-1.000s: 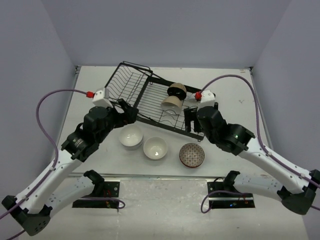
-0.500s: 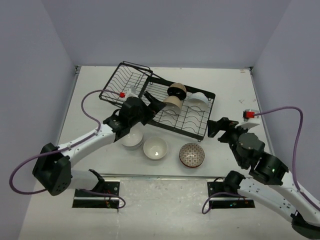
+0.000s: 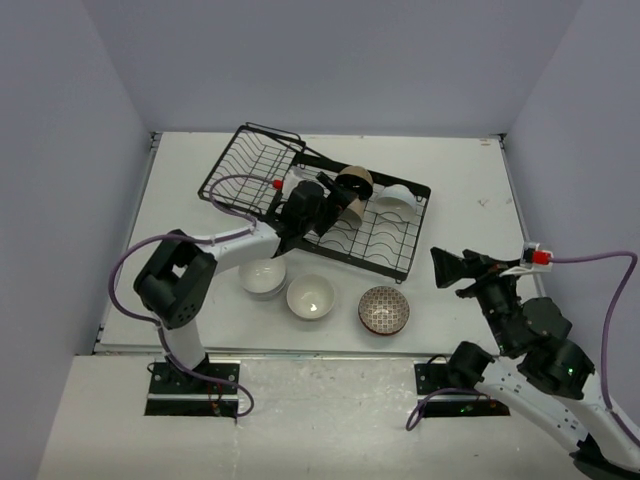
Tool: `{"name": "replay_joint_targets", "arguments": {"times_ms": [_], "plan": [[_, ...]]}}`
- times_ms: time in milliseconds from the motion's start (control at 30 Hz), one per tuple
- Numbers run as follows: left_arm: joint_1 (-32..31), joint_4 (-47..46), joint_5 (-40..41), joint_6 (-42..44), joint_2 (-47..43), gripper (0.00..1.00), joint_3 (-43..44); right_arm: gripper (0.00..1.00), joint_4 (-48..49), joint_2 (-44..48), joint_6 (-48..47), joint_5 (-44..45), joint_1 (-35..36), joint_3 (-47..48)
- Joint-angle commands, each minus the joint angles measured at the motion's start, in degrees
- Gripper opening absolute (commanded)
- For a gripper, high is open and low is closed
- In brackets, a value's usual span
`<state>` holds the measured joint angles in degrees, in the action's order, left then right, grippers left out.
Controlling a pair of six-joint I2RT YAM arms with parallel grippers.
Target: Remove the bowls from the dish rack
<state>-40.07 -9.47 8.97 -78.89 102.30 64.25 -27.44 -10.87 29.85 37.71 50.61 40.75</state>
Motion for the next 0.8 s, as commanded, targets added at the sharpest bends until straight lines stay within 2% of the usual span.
{"name": "replay_joint_targets", "arguments": {"times_ms": [0,133,233,400,433,533,700,767], "plan": [[-0.01,-4.32,5.35,0.32,0.53,0.96,3.34,0.93,2.65,-0.11,-1.98,-2.64,0.02,0.47],[0.17,-5.90,5.53,0.06,2.72,0.88,3.87,0.93,3.27,-0.90,-2.86,-4.75,0.01,0.38],[0.26,-6.35,5.88,-0.56,4.57,0.77,4.74,0.93,2.92,-1.43,-3.21,-5.28,0.02,0.64],[0.26,-6.96,5.88,-2.23,6.15,0.71,4.75,0.92,2.92,-0.99,-3.65,-5.46,0.02,0.65],[0.26,-7.22,6.06,-2.67,6.33,0.65,4.57,0.92,2.92,-0.90,-3.74,-5.55,0.02,0.56],[0.17,-9.67,6.32,-3.72,7.03,0.38,3.61,0.92,3.62,-0.73,-4.00,-5.90,0.02,0.21],[0.26,-10.74,6.23,-4.34,7.82,0.33,3.95,0.90,3.62,-1.61,-5.15,-7.30,0.02,0.38],[0.26,-10.91,6.41,-4.51,7.74,0.27,3.69,0.89,3.71,-1.87,-5.32,-7.74,0.02,0.47]]}}
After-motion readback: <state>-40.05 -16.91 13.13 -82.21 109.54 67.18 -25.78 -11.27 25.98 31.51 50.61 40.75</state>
